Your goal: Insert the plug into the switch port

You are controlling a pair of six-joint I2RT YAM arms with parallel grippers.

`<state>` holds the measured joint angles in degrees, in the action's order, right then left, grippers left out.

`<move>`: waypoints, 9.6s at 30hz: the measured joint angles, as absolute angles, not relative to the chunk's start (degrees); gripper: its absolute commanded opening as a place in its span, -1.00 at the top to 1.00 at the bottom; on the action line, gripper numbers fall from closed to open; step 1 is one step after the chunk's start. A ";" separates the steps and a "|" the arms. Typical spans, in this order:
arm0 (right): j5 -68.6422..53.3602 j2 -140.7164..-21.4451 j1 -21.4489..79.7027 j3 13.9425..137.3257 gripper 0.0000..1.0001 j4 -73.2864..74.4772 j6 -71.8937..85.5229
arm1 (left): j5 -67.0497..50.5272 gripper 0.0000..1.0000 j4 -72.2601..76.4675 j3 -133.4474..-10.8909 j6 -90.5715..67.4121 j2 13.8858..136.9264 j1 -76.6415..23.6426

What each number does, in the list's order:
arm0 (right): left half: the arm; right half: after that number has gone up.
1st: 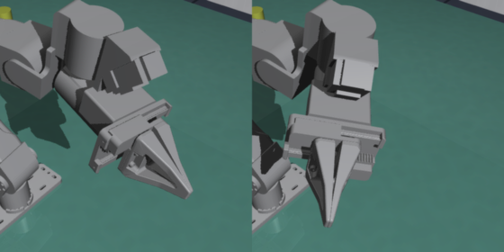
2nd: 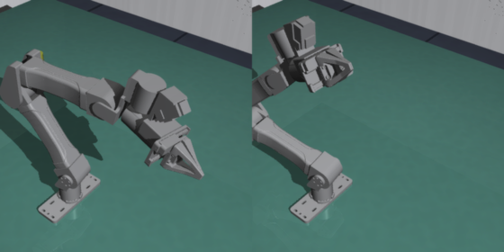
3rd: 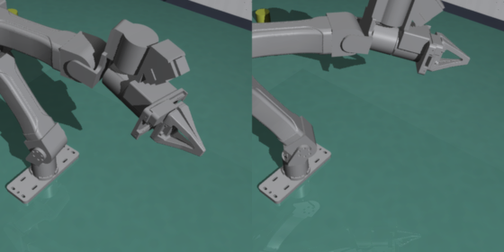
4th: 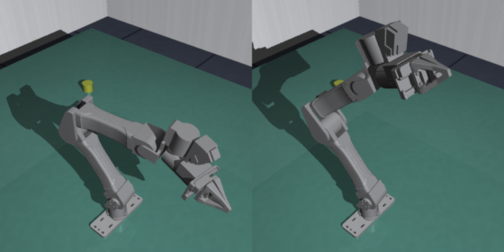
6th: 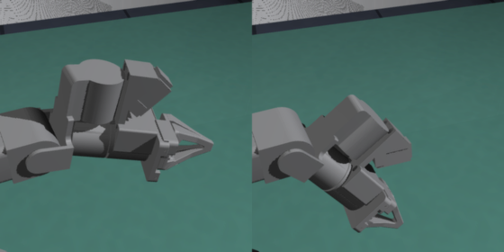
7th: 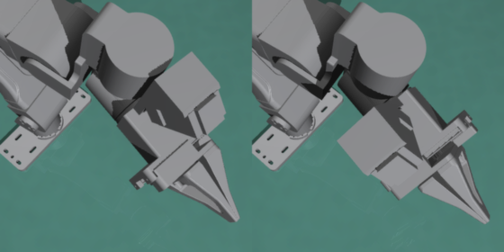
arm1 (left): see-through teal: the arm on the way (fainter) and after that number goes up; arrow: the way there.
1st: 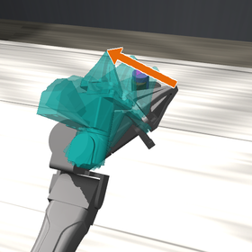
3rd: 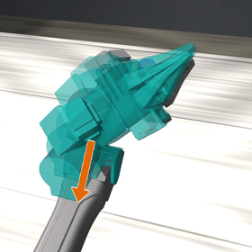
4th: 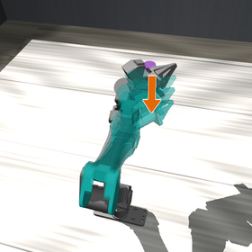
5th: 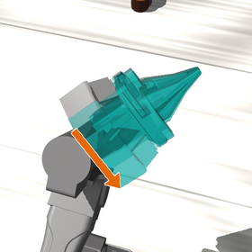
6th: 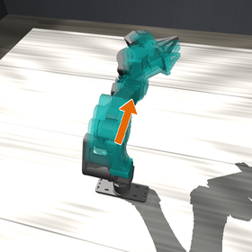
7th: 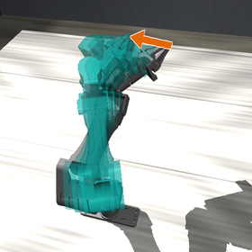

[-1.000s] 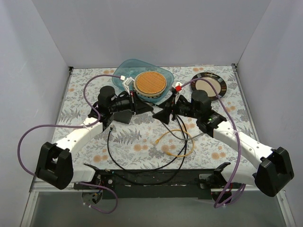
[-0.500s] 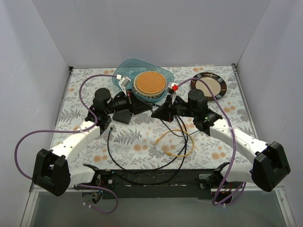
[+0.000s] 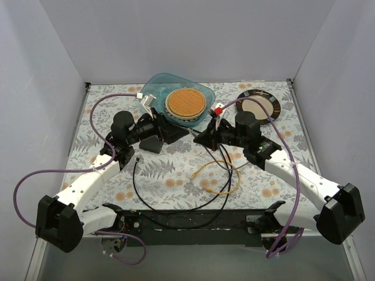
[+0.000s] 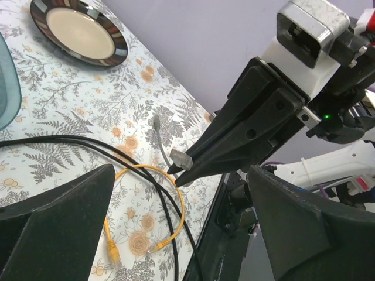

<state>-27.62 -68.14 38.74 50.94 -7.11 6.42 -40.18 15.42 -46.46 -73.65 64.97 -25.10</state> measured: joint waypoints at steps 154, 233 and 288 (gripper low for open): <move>-8.14 -56.60 47.66 48.18 0.97 0.64 -17.98 | -18.24 -0.96 22.31 -44.27 -67.42 62.89 -31.62; -60.36 -68.99 36.42 62.04 0.96 -2.24 4.75 | -53.23 0.95 26.98 -46.74 -66.72 60.31 -33.95; -2.63 -68.01 53.04 64.95 0.97 -2.74 -10.90 | -15.00 0.84 4.01 -56.34 -78.26 59.88 -34.50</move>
<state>-2.63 -68.01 53.04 64.95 -2.74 -10.90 -15.00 4.01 -56.34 -78.26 59.88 -34.50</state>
